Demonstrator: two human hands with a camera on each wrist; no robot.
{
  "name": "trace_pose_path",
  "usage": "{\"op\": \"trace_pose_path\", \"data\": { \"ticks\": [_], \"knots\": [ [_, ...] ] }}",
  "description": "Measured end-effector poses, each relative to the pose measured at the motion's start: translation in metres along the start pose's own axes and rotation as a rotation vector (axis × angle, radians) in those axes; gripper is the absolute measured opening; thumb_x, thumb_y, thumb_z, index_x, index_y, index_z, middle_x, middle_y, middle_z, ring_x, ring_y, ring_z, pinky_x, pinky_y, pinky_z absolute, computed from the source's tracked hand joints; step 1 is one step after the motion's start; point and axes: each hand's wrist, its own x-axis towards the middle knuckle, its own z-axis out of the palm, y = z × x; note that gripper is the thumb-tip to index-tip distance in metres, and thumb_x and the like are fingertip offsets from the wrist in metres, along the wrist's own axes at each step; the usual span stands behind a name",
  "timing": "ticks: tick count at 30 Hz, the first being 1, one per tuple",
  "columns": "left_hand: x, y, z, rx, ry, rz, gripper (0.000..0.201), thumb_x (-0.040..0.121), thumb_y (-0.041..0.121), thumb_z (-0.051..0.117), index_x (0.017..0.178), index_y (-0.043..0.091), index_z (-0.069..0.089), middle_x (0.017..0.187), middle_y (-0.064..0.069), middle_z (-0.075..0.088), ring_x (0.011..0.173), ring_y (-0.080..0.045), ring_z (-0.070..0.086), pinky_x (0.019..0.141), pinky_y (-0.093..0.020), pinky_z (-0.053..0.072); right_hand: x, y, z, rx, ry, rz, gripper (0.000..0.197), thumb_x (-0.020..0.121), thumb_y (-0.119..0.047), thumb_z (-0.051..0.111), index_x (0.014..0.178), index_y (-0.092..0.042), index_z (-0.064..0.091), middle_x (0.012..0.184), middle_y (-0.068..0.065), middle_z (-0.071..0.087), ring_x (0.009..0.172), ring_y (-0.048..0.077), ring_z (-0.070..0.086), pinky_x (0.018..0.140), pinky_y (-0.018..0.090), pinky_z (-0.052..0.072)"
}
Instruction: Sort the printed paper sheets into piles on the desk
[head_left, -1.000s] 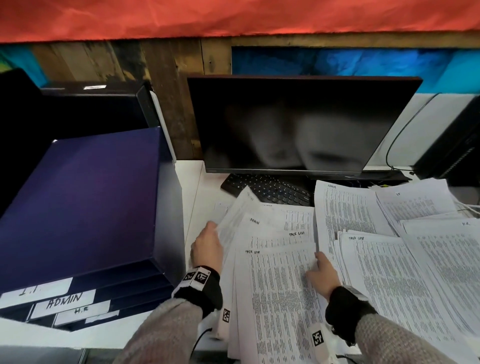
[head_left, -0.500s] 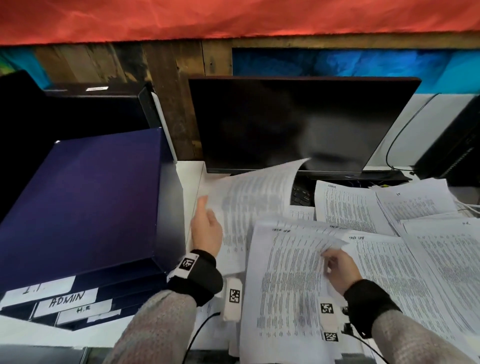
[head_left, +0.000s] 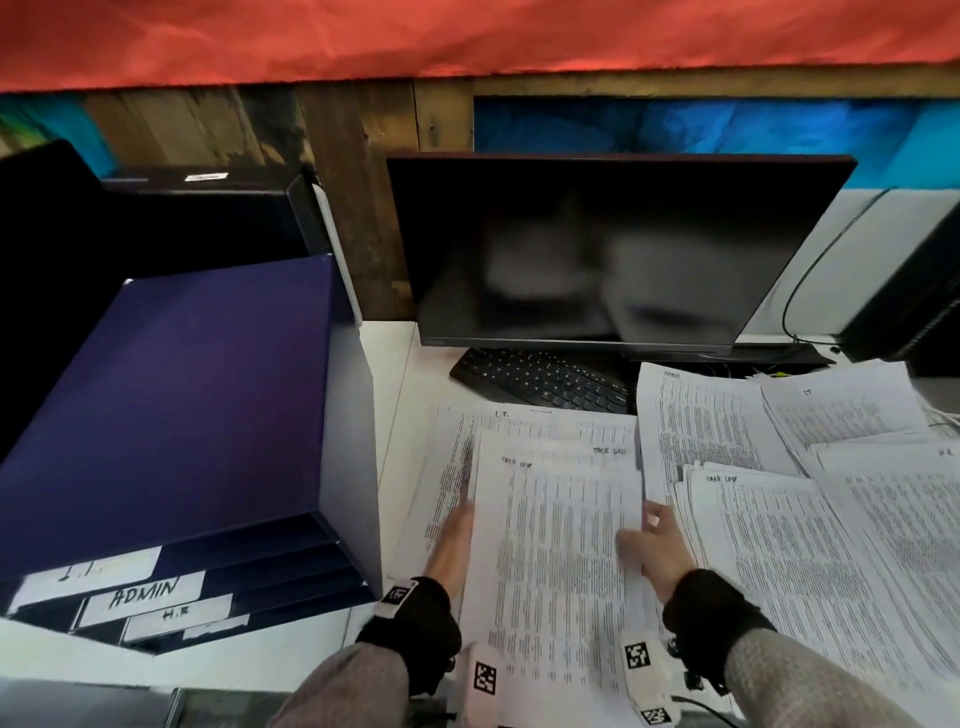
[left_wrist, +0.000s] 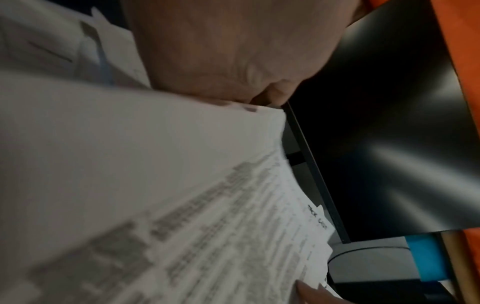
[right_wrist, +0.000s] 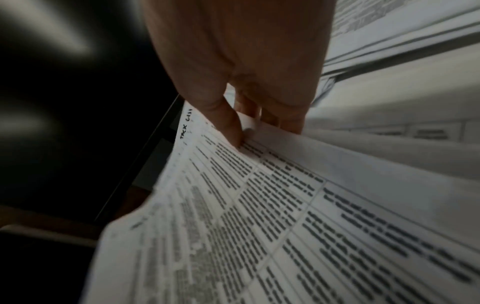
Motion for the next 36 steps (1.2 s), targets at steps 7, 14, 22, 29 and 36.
{"op": "trace_pose_path", "data": {
  "ticks": [7,14,22,29,36],
  "knots": [
    [0.019,-0.014,0.005,0.446,-0.003,0.002,0.053,0.101,0.014,0.035,0.15,0.014,0.016,0.155,-0.005,0.026,0.139,-0.022,0.032,0.111,-0.029,0.027,-0.012,-0.002,0.011,-0.174,-0.142,0.034,0.034,0.08,0.02,0.044,0.102,0.0,0.061,0.105,0.021,0.068,0.094,0.034,0.064,0.088,0.048,0.052],
    [0.006,0.05,0.006,0.066,0.342,0.445,0.033,0.099,0.017,0.041,0.13,0.023,0.036,0.116,0.006,0.061,0.1,-0.01,0.059,0.081,-0.021,0.045,-0.043,-0.083,0.015,0.1,-0.211,-0.339,0.014,0.081,-0.001,0.06,0.083,-0.015,0.063,0.095,0.007,0.068,0.094,0.031,0.064,0.085,0.036,0.048],
    [0.007,0.043,0.025,0.127,0.438,0.646,0.03,0.096,0.014,0.043,0.11,0.039,0.033,0.112,0.001,0.058,0.095,-0.015,0.06,0.077,-0.027,0.045,-0.048,-0.082,0.033,0.174,-0.152,-0.359,0.047,0.08,0.004,0.062,0.124,-0.008,0.05,0.114,0.007,0.066,0.102,0.019,0.064,0.081,0.028,0.051],
    [0.042,0.017,0.023,0.195,0.457,0.433,0.024,0.097,0.013,0.043,0.118,0.023,0.037,0.114,-0.004,0.057,0.103,-0.026,0.055,0.081,-0.029,0.039,-0.03,-0.066,0.043,0.081,-0.135,-0.267,0.03,0.097,-0.008,0.045,0.12,-0.025,0.038,0.117,-0.006,0.056,0.108,0.015,0.056,0.099,0.035,0.044],
    [0.053,0.034,0.027,0.117,0.46,0.401,0.039,0.101,0.022,0.036,0.14,0.021,0.039,0.128,0.003,0.052,0.117,-0.014,0.049,0.108,-0.039,0.037,-0.025,-0.051,0.016,-0.018,-0.144,-0.162,0.047,0.093,-0.006,0.053,0.132,-0.014,0.028,0.109,-0.001,0.05,0.093,0.008,0.056,0.066,0.013,0.047]
  ]
}}
